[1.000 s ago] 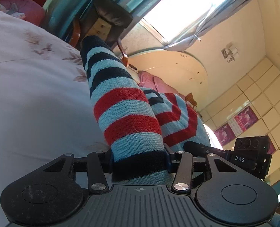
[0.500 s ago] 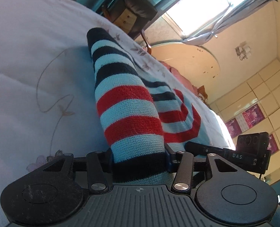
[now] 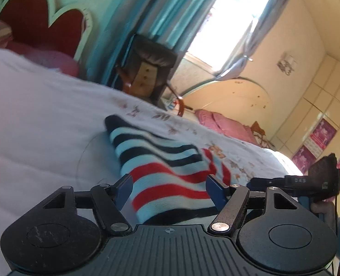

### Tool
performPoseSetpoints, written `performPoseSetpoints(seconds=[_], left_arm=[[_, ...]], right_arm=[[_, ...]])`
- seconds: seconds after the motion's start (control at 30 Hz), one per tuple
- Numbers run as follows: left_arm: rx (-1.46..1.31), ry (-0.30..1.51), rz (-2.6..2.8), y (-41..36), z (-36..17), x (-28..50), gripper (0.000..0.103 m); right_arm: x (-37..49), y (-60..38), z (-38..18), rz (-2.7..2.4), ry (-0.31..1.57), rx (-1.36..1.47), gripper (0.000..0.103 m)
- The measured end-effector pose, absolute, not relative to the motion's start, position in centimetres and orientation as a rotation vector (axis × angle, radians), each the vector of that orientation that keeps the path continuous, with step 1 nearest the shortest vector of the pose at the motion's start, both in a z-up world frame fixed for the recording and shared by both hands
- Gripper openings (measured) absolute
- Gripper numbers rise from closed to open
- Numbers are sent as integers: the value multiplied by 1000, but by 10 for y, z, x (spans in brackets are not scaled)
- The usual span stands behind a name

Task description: Fold small clothes

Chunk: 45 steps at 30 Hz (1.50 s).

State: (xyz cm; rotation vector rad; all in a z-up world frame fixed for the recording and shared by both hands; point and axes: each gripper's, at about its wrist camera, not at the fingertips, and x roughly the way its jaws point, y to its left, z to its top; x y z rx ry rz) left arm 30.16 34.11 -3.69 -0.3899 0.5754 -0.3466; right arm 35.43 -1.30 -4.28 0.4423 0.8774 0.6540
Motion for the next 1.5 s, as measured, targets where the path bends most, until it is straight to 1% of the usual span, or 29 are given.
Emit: performPoseSetpoints(seconds=[0.07,0.13,0.17,0.27,0.37,0.43,0.47,0.5,0.53,0.63,0.73,0.77,0.8,0.83,0.93,1.03,1.1,1.13,1.23,1.33,1.37,1.4,1.43,1.47,1.5], left_arm=[[-310,591,-419,318,-33,314,70],[-227,640,-412,299,-43,329,70],[-194,663,-387,293,-51,337,70],[-118,685,-358,282,-64,339,70],[-99,674,-354,281,-61,334,70],[-115,668,-342,283,-54,328,70],[-121,657,-336,284,-49,321,70],[-123,642,-332,283,-44,314,70],[-125,625,-331,283,-40,305,70],[-122,599,-335,278,-33,278,70],[-122,601,-352,268,-39,256,70],[-120,615,-348,266,-44,252,70],[-113,620,-341,263,-49,250,70],[-112,621,-337,262,-53,248,70],[-101,612,-320,259,-55,245,70],[-42,610,-289,249,-57,240,70],[13,609,-260,241,-60,234,70],[46,605,-244,235,-61,231,70],[108,598,-190,223,-62,225,70],[92,602,-124,218,-51,219,70],[75,595,-100,218,-44,215,70],[54,585,-82,217,-37,210,77],[26,577,-66,217,-30,203,86],[12,559,-51,215,-23,195,98],[10,532,-41,211,-16,185,99]], right_arm=[[355,3,-39,685,873,391,21],[355,22,-41,684,873,329,21],[357,28,-43,675,877,299,18],[362,40,-59,586,920,208,0],[365,36,-65,576,934,219,0],[361,39,-60,564,934,170,0],[358,40,-54,553,930,155,1],[350,40,-44,555,907,143,7],[341,40,-34,570,877,124,7],[306,43,-13,658,831,66,7],[277,54,-15,721,838,-42,7],[272,57,-20,715,847,-91,5],[269,60,-26,691,856,-144,1],[269,61,-33,668,866,-169,0],[273,54,-45,643,887,-117,0],[269,54,-56,641,876,-131,0],[271,44,-64,642,886,-50,0],[271,39,-66,640,890,-2,0],[264,37,-70,631,873,15,0],[265,37,-64,615,896,63,1],[263,35,-57,613,891,80,17],[257,31,-48,603,862,103,59],[248,26,-38,566,815,112,85],[237,21,-28,514,761,104,101],[225,14,-19,502,717,99,93]])
